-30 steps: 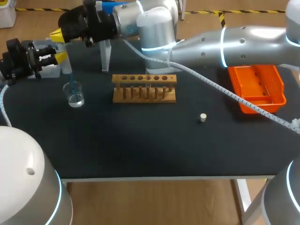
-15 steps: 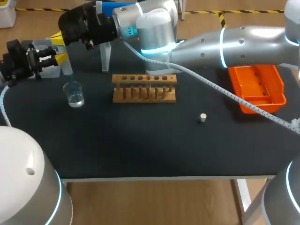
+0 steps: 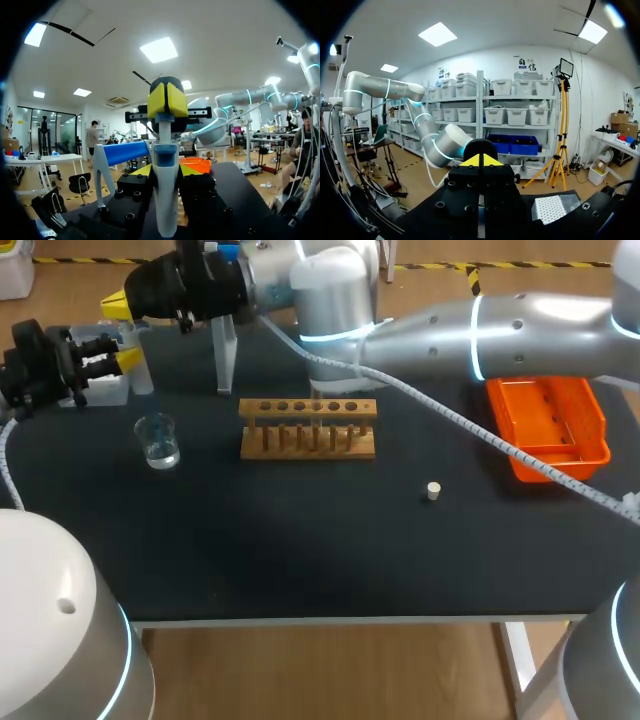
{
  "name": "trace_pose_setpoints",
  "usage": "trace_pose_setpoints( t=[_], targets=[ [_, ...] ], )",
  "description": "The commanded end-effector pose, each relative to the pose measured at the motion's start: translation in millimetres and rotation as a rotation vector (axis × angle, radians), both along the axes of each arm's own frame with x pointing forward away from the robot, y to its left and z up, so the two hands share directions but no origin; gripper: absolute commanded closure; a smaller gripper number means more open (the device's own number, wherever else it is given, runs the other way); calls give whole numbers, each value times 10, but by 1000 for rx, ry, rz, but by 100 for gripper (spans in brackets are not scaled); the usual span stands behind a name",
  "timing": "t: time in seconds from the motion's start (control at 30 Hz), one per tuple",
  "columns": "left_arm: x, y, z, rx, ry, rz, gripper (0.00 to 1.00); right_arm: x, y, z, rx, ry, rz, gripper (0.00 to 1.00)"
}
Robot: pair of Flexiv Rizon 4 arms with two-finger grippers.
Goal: Invert the test tube, pick up the pipette, mount the tip to pipette, aspirate from beaker and dispense into the tube, eject the tip, return the pipette, and cap with the stopper.
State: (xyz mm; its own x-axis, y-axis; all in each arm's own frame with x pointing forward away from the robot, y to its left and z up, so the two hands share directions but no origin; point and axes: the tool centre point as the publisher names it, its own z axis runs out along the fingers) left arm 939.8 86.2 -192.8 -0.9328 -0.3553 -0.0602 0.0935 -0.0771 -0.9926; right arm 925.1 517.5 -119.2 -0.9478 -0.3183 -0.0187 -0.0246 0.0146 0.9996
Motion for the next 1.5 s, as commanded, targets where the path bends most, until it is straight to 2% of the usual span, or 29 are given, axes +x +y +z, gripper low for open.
trace_pose_setpoints(
  t=[0.03, 0.07, 0.1, 0.17, 0.2, 0.4, 0.5, 0.8, 0.93, 1.23, 1.5],
  targets=[
    [10, 12, 0, -1, 0, -5, 100, -50, -139, 191, -3, -23, -2, 100],
    [10, 12, 0, -1, 0, -5, 100, -64, -168, 234, -1, -31, 2, 100],
    [10, 12, 0, -1, 0, -5, 100, -75, -200, 274, 0, -42, -2, 92],
    [10, 12, 0, -1, 0, -5, 100, -97, -282, 362, 4, -59, -8, 16],
    [10, 12, 0, -1, 0, -5, 100, -106, -325, 402, 5, -65, -9, 0],
    [10, 12, 0, -1, 0, -5, 100, -137, -716, 615, 0, -118, -18, 0],
    [10, 12, 0, -1, 0, -5, 100, -130, -1002, 689, -16, -142, -29, 0],
    [10, 12, 0, -1, 0, -5, 100, -63, -1790, 724, -79, -191, -90, 0],
    [10, 12, 0, -1, 0, -5, 100, -18, -2124, 668, -143, -225, -114, 0],
    [10, 12, 0, -1, 0, -5, 100, 67, -2762, 412, -236, -241, -174, 0],
    [10, 12, 0, -1, 0, -5, 100, 161, -3179, 79, -267, -212, -213, 0]
  ],
)
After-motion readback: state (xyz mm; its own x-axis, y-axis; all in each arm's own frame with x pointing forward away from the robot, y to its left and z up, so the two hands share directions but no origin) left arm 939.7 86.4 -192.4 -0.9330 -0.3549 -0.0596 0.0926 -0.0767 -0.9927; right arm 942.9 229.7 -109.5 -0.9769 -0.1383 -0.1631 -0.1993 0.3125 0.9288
